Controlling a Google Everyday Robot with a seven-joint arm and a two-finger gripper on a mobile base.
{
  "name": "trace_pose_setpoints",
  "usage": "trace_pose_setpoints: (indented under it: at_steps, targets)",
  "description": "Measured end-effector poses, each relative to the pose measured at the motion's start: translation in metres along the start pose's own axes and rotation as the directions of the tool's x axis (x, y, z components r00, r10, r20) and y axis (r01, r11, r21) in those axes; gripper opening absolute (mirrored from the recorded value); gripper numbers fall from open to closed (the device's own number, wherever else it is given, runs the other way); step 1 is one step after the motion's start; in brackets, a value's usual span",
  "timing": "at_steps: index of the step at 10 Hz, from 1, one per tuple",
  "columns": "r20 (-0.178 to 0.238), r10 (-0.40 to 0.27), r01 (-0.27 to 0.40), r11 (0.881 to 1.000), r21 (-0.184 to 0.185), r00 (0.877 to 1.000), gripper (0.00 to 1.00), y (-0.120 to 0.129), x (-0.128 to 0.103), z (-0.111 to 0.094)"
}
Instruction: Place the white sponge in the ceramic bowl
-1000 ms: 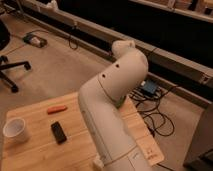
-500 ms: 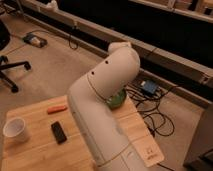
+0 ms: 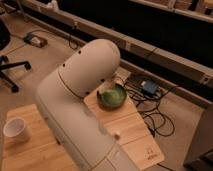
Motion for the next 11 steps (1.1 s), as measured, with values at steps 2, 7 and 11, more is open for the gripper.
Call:
trace_pose_setpoints:
  at_steps: [2,7,11]
  targets:
    - [0.001,0.046,-0.046,0.999,0.012,0.999,0.06,-0.012,-0.028,0.005]
    - [-0.007,0.067,-0.066,0.997,0.032,0.998,0.53,-0.016,-0.044,0.009]
    - [-0.010,0.053,-0.052,0.997,0.056,0.999,0.73,-0.013,-0.039,0.009]
